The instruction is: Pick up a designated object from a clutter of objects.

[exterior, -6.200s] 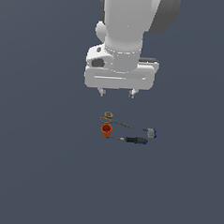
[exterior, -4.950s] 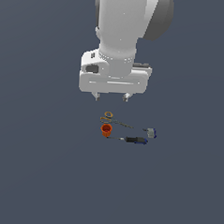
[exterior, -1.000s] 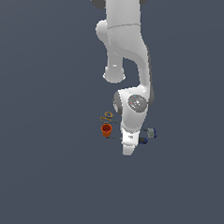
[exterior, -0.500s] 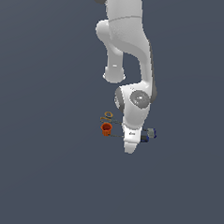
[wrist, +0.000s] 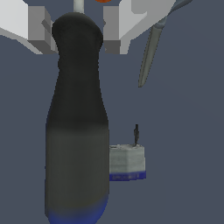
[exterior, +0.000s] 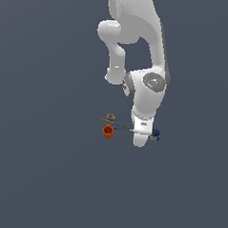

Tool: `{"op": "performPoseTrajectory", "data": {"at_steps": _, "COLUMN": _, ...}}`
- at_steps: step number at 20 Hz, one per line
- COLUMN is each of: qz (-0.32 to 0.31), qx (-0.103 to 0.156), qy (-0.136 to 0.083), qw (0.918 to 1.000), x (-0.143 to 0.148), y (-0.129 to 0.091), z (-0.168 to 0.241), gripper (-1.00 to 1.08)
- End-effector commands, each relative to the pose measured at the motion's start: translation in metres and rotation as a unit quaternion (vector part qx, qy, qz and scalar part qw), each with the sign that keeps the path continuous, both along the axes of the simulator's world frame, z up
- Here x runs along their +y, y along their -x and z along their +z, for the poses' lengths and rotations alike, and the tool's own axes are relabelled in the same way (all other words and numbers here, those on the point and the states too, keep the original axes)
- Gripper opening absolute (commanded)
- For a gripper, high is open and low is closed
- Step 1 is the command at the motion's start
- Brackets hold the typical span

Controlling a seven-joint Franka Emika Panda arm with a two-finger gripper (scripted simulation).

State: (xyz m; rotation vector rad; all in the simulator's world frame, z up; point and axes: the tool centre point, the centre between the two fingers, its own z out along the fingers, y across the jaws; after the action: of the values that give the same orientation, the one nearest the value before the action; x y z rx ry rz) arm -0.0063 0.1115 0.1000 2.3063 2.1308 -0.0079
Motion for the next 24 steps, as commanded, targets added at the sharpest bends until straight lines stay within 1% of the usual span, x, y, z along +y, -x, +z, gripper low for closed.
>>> {"op": "performPoseTrajectory", "data": {"at_steps": 1, "qz": 0.000, "qx": -0.001, "qy": 0.000, "qw": 1.0000, "x": 0.007, "y": 0.005, "z": 0.024, "gripper": -1.00}}
{"op": "performPoseTrajectory", "data": {"at_steps": 17, "qz": 0.002, "qx": 0.000, "qy": -0.003, "qw": 1.0000, "x": 0.059, "y": 0.035, "z": 0.190, "gripper": -1.00}}
{"op": "performPoseTrajectory", "data": {"at_steps": 24, "qz": 0.001, "qx": 0.000, "qy": -0.003, "qw": 1.0000, "x": 0.077, "y": 0.044, "z": 0.253, "gripper": -1.00}}
